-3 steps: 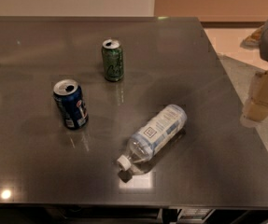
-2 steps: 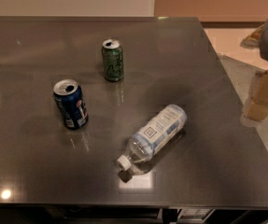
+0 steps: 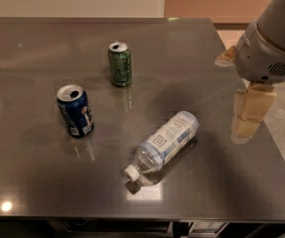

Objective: Pick blue plastic bottle

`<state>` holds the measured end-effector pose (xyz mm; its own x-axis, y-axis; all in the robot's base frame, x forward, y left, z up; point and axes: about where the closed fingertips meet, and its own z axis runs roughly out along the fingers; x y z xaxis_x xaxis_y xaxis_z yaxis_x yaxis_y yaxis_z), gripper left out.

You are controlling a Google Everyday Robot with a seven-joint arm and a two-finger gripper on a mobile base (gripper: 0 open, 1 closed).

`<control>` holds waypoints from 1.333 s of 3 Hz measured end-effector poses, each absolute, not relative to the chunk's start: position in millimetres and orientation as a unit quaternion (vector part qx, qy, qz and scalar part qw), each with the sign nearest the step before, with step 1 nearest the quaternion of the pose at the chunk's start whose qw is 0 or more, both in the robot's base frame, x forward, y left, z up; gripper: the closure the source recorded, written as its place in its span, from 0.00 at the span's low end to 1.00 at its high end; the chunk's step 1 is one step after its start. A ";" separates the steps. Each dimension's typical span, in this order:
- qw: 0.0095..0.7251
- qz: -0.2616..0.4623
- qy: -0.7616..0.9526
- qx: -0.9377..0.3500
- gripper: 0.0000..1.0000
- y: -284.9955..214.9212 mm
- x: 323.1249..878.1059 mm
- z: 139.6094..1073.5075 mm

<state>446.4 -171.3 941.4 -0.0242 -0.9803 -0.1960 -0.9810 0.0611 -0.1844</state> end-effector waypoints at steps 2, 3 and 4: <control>0.122 0.045 0.634 -0.762 0.00 -128.5 456.8 898.7; 0.108 0.070 0.601 -0.789 0.00 -112.6 456.1 881.2; 0.099 0.085 0.577 -0.806 0.00 -101.1 453.2 869.4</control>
Offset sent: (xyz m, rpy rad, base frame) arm 0.0125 0.0619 -0.0679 0.0370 0.1110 0.3684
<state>453.2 -101.1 869.4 0.3191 -0.9139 -0.2508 -0.9474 -0.3141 -0.0608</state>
